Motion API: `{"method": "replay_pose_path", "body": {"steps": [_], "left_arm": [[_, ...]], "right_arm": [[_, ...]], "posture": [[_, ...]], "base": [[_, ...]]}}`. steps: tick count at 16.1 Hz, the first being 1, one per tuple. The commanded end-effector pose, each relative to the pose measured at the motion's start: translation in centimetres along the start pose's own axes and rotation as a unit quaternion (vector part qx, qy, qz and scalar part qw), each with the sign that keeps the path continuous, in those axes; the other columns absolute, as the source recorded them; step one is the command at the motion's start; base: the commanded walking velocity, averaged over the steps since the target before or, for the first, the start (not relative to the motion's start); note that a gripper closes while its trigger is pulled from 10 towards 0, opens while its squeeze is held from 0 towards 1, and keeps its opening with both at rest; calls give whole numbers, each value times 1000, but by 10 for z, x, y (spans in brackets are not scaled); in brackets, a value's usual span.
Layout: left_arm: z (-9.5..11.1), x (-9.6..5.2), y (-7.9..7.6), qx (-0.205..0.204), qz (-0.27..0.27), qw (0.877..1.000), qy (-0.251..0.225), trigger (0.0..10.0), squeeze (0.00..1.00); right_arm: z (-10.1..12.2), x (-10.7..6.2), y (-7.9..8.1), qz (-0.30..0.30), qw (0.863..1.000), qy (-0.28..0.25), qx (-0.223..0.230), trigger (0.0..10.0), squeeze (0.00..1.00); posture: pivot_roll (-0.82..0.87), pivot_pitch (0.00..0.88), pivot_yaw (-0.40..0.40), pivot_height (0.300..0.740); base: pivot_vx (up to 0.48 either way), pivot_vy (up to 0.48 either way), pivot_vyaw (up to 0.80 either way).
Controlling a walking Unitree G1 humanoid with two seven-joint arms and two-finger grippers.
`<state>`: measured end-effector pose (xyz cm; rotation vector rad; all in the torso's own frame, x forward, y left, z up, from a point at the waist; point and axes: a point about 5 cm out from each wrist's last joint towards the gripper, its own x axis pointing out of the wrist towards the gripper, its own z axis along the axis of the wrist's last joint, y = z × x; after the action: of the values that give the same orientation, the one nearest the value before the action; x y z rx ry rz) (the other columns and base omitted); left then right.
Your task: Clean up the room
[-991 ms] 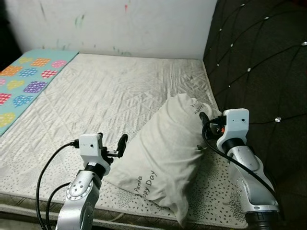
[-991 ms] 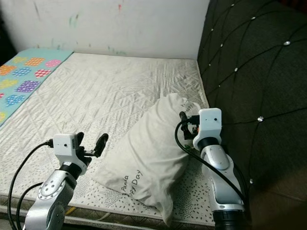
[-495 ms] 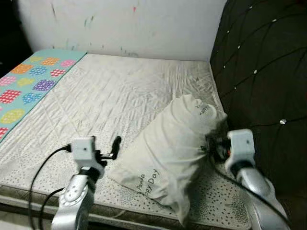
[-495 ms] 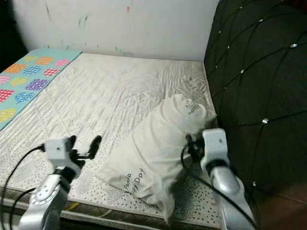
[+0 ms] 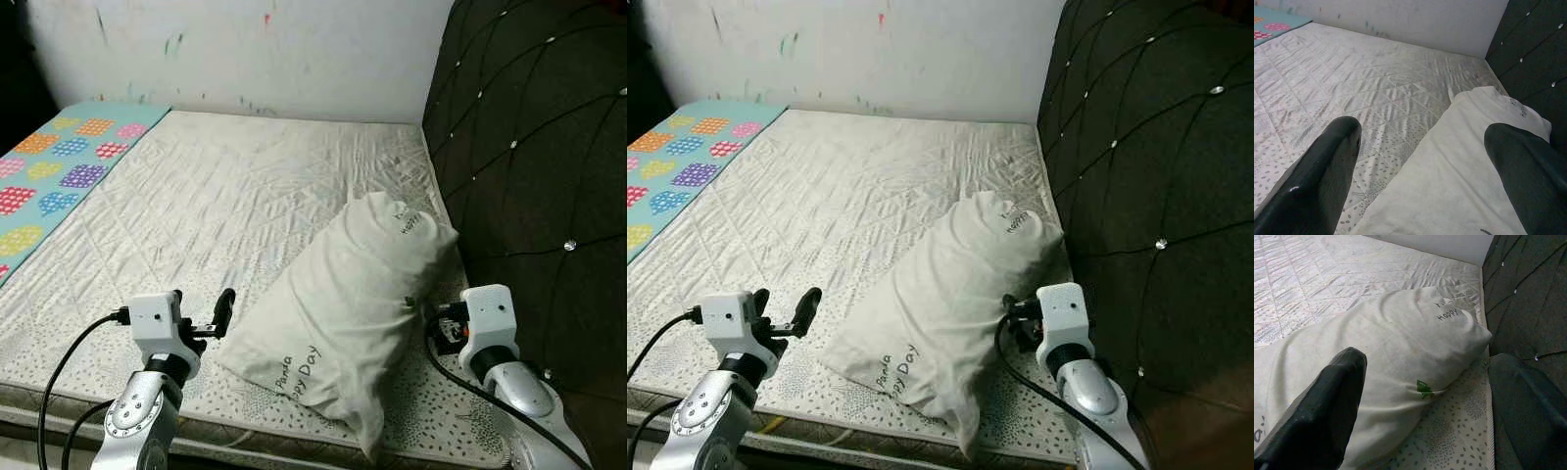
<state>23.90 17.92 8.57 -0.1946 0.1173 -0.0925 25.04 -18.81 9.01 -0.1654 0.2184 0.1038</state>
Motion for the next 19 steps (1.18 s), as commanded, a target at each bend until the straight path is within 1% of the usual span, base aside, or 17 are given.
{"method": "replay_pose_path", "body": {"steps": [1, 9, 13, 14, 19], "left_arm": [[4, 1, 0, 4, -2, 1000, -3, 10000, 0], [5, 2, -2, 2, -6, 1000, 0, 10000, 0], [5, 2, -2, 3, -7, 1000, 0, 10000, 0], [5, 3, -2, 3, -7, 1000, 0, 10000, 0], [5, 3, -1, 5, -8, 1000, 1, 10000, 0]], "right_arm": [[6, 0, 3, 8, 1000, -9, 0, 10000, 0], [9, 1, 8, 21, 1000, -15, -1, 10000, 0], [10, 2, 12, 31, 999, -18, 0, 10000, 0], [11, 2, 13, 35, 999, -20, 3, 10000, 0], [12, 2, 15, 42, 999, -25, 5, 10000, 0]], "posture": [[-159, 0, 25, 740], [-160, 0, 22, 740], [-160, 0, 22, 697], [-160, 0, 21, 677], [-159, 0, 23, 625]], "base": [[0, 0, 0], [0, 0, 0], [0, 0, 0], [0, 0, 0], [0, 0, 0]]}}
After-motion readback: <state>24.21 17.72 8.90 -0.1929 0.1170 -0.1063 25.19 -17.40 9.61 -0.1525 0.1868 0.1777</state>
